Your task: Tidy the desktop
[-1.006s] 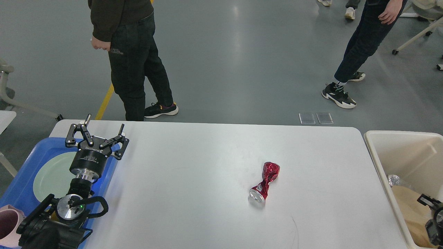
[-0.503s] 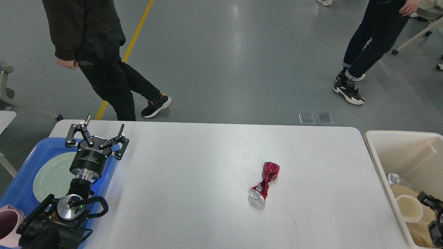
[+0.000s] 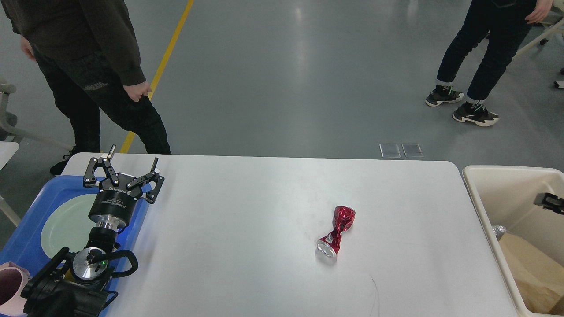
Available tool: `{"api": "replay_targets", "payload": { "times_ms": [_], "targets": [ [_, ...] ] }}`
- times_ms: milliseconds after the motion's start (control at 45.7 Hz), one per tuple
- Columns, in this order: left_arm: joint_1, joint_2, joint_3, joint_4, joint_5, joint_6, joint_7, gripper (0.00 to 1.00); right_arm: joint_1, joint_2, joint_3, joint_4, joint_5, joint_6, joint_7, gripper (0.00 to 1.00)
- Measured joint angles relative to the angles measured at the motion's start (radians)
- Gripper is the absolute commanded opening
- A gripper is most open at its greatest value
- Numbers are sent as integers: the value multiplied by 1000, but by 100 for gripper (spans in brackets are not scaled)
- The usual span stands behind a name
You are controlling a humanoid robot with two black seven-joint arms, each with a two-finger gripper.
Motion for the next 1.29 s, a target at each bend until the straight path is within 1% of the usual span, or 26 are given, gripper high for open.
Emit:
{"api": "replay_targets", "payload": {
  "times_ms": [153, 219, 241, 372, 459, 635, 722, 853, 985, 1291],
  "targets": [
    [0, 0, 0, 0, 0, 0, 1, 96, 324, 24, -135, 236, -24, 177, -26, 100],
    [0, 0, 0, 0, 0, 0, 1, 96, 452, 72, -193, 338, -24, 263, -46, 100],
    [0, 0, 0, 0, 0, 0, 1, 96, 517, 106, -218, 386, -24, 311, -59, 100],
    [0, 0, 0, 0, 0, 0, 1, 96, 744, 197, -247, 553, -16, 485, -88, 100],
    [0, 0, 0, 0, 0, 0, 1, 96, 922, 227, -248, 710, -3, 557, -92, 100],
    [1, 0, 1, 0, 0, 0, -2, 96, 1259, 279, -255, 1044, 73, 584, -94, 100],
    [1, 0, 1, 0, 0, 0, -2, 96, 1410, 269, -251, 1164, 91, 590, -94, 100],
    [1, 0, 1, 0, -1, 0, -3, 96, 1588, 229, -255, 1294, 101, 605, -93, 100],
    [1, 0, 1, 0, -1, 0, -3, 96, 1627, 225, -251, 1337, 106, 601, -89, 100],
    [1, 0, 1, 0, 0, 0, -1, 96, 1619, 230, -236, 1335, 139, 568, -85, 100]
  ]
}}
